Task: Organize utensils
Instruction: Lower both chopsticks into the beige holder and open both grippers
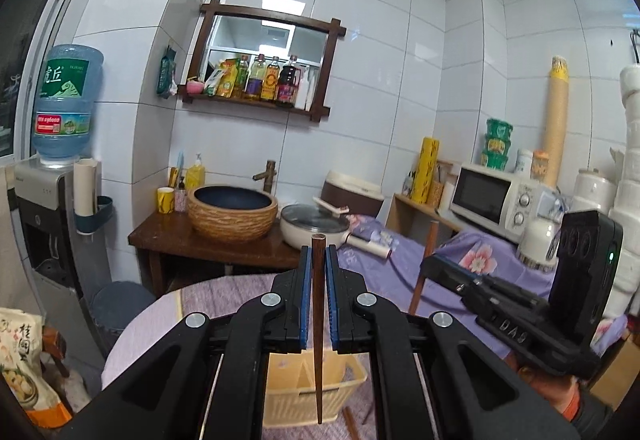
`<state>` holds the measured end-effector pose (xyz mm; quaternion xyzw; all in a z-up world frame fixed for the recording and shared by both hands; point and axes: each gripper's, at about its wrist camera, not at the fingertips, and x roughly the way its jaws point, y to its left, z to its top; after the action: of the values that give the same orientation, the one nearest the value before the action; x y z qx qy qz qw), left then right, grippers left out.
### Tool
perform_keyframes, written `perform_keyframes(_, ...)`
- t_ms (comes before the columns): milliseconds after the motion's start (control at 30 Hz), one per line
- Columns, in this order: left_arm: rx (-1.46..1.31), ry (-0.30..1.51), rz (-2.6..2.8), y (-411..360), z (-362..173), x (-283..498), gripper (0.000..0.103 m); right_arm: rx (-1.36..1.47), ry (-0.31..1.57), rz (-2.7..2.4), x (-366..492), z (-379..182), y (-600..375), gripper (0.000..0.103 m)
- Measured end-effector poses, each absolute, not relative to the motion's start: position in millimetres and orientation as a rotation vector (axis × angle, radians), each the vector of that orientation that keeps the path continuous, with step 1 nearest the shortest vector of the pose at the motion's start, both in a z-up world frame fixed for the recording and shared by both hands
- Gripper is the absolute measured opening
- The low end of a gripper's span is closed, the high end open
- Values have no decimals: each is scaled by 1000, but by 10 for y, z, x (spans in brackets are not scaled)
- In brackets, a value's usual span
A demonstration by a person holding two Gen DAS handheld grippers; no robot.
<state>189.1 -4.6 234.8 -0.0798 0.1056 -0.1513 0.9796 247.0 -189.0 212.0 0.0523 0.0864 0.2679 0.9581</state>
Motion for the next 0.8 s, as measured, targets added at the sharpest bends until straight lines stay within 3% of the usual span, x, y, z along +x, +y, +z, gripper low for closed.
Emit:
perform_keyframes(267, -133, 185, -225, -164, 2450, 2352, 7, 110, 143, 430, 2929, 2190, -1760, 7)
perform_keyframes(800, -127, 392, -178, -193, 1337, 2844, 7, 95, 297, 376, 3256, 1075, -1665, 7)
